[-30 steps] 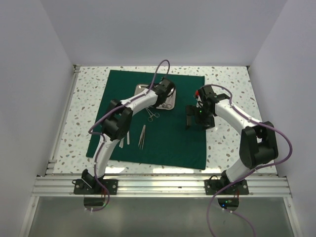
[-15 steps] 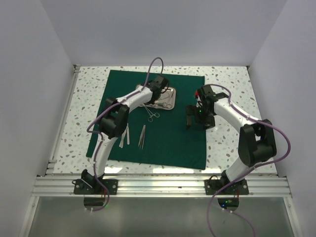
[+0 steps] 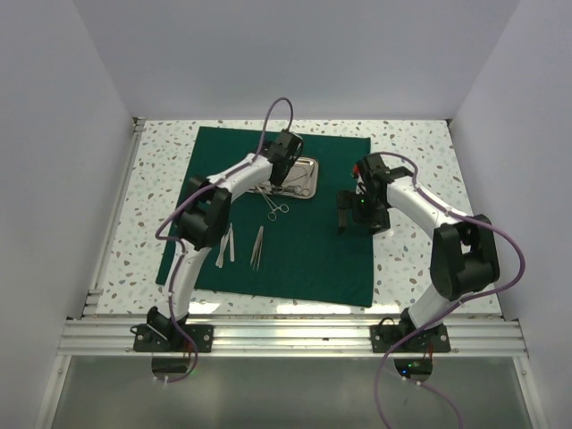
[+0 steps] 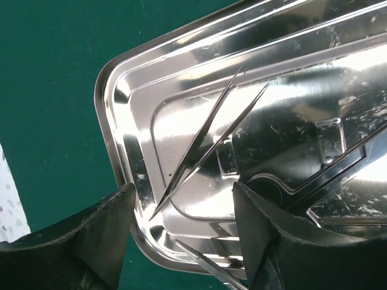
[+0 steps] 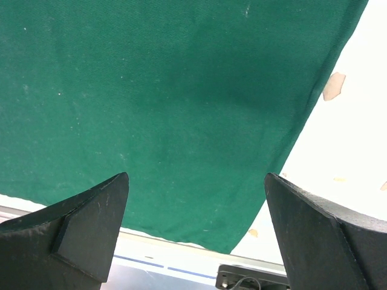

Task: Open and lay out the surgical kit
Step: Pick up the medical item from the container.

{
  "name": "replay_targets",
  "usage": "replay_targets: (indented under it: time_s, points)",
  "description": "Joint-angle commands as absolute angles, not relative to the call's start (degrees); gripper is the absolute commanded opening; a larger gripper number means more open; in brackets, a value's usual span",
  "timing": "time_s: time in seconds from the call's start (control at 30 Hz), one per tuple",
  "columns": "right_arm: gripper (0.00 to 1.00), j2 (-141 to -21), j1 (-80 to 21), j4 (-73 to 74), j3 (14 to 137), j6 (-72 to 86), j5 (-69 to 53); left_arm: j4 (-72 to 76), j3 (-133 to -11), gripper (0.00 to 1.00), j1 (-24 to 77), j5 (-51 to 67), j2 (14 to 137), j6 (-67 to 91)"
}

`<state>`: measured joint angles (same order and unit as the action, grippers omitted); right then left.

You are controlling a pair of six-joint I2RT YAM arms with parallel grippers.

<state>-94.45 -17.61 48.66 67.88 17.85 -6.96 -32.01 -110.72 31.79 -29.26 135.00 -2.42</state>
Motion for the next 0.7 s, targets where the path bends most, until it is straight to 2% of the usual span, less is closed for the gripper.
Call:
replay_targets:
  time_s: [0.0, 0.37, 0.47, 0.57, 0.6, 0.67]
  points:
    - [0.98, -94.83, -17.49, 49.66, 70.31, 16.61, -5.98, -27.95, -110.83, 0.70, 30.76, -26.46, 131.39, -3.25]
    - [0.98, -95.18, -17.49, 50.54, 70.49, 16.87, -4.83, -31.46, -114.86, 0.62, 23.30, -11.17, 136.67, 1.30]
    - [0.98, -95.54, -17.49, 50.62, 70.93, 17.14, -4.75, -32.34, -115.40, 0.56, 22.15, -7.14, 137.64, 1.49]
    - [0.98, -96.24, -17.58, 50.89, 71.54, 17.49, -4.83, -32.52, -114.35, 0.45, 21.97, -4.40, 137.64, 1.05]
    - [0.98, -96.41, -17.58, 50.89, 71.80, 17.58, -4.92, -32.52, -113.91, 0.36, 21.97, -3.61, 137.55, 0.97]
    - [0.98, -97.03, -17.49, 50.80, 72.16, 17.84, -5.01, -32.52, -112.51, 0.31, 21.97, -1.68, 137.55, 0.70]
